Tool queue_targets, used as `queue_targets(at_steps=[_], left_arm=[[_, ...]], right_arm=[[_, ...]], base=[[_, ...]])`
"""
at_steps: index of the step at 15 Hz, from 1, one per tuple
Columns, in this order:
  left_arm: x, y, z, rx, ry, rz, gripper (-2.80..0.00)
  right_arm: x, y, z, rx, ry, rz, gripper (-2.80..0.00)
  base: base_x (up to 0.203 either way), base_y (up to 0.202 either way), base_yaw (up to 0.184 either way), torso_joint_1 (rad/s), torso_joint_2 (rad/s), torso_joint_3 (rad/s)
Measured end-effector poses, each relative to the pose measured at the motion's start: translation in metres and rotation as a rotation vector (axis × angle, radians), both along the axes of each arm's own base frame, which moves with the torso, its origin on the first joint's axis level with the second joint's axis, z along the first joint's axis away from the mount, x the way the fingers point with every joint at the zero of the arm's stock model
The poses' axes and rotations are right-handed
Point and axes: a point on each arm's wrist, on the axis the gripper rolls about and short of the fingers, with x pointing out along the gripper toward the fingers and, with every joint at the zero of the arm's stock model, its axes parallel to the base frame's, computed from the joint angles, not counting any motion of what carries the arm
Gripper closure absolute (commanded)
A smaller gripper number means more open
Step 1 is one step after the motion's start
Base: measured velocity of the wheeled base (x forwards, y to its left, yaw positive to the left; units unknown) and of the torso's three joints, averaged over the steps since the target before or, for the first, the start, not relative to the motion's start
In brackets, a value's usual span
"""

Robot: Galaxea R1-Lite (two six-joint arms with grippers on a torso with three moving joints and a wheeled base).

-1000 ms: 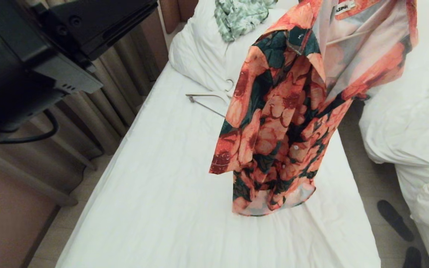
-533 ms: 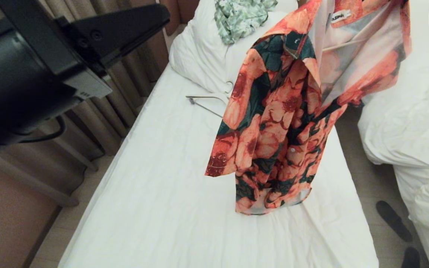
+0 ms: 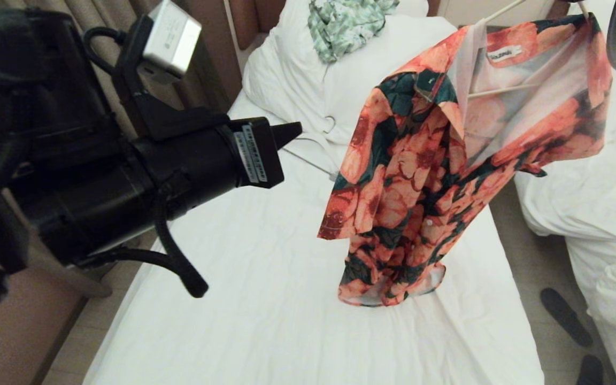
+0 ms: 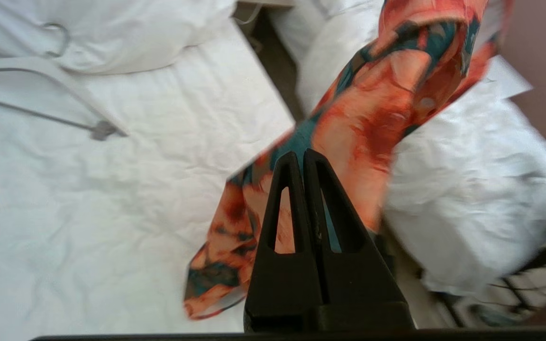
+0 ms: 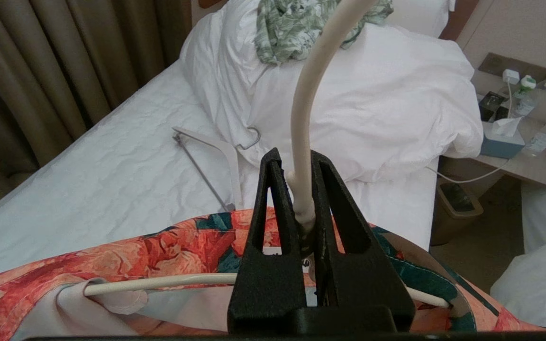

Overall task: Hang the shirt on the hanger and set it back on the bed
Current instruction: Take the clothes hanger out of the clothes

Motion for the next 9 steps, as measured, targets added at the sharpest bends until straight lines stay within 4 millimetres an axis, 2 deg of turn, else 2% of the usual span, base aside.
queue_targets(at_steps=[4, 9], left_arm=[[0.003, -0.013, 0.002, -0.044, -0.038, 0.061, 0.0], [0.003, -0.021, -0.003, -0.044, -0.037, 0.052, 0.0]], right_arm=[[0.004, 0.001, 0.007, 0.044, -0.087, -0.036, 0.0], [0.015, 0.005, 0.0, 0.038, -0.069, -0.039, 0.0]], base=[[0.0, 0.0, 0.0, 0.0, 0.0, 0.0], [0.0, 0.0, 0.0, 0.0, 0.0, 0.0]])
